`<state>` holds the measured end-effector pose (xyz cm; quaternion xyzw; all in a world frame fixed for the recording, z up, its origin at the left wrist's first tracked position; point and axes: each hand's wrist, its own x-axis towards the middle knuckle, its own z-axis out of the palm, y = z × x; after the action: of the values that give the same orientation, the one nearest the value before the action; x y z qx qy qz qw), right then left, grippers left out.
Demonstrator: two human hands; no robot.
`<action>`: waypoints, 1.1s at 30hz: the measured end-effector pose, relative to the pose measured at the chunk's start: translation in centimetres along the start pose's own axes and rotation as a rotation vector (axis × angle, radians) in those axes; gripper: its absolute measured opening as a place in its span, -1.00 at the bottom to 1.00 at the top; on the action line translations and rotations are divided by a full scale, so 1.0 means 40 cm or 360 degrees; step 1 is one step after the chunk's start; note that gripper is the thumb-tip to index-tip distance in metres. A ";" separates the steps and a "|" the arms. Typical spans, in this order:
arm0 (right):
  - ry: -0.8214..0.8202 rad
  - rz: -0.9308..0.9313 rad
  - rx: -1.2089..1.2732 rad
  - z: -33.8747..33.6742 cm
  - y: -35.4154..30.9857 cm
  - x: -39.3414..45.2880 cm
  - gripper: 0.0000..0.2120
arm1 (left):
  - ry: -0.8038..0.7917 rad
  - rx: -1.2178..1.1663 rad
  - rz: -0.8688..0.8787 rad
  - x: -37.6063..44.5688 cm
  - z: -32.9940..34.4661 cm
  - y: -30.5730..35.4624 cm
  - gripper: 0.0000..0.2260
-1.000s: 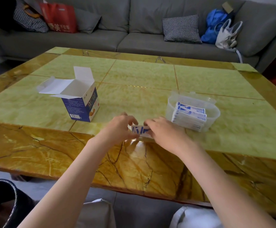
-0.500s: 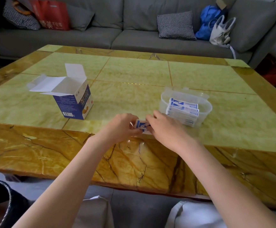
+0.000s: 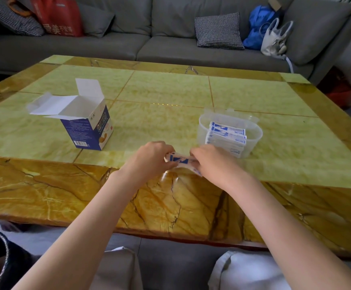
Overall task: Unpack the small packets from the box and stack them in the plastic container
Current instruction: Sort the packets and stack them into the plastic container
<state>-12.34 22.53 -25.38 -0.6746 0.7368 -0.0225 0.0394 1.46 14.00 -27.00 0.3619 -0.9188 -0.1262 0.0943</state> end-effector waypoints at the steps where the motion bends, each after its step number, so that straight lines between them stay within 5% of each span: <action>1: 0.0092 -0.0014 -0.0012 -0.003 -0.001 0.003 -0.87 | 0.0033 -0.0023 0.0000 0.001 -0.001 0.003 -0.74; 3: 0.0217 -0.0054 -0.0036 -0.005 -0.002 0.004 -0.86 | 0.0113 -0.0057 -0.0018 0.004 0.002 0.003 -0.74; 10: -0.0057 -0.0006 -0.0029 0.025 0.005 -0.011 -0.92 | 0.0005 0.0251 0.0070 -0.009 0.043 0.013 -0.72; 15: -0.0137 0.0011 0.0130 -0.002 0.005 -0.019 -0.91 | 0.0047 0.0079 -0.0007 0.000 0.023 0.015 -0.80; 21: 0.0325 0.0002 -0.0028 -0.008 0.017 -0.012 -0.86 | 0.0297 -0.0002 0.0001 -0.002 0.012 0.008 -0.83; 33: -0.0124 0.0009 -0.0089 0.015 0.018 -0.030 -0.81 | 0.0020 0.0142 0.0035 -0.012 0.026 0.022 -0.84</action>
<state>-12.90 23.81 -26.02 -0.6737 0.7370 0.0245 0.0492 0.95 15.13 -27.78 0.3565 -0.9268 -0.0817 0.0852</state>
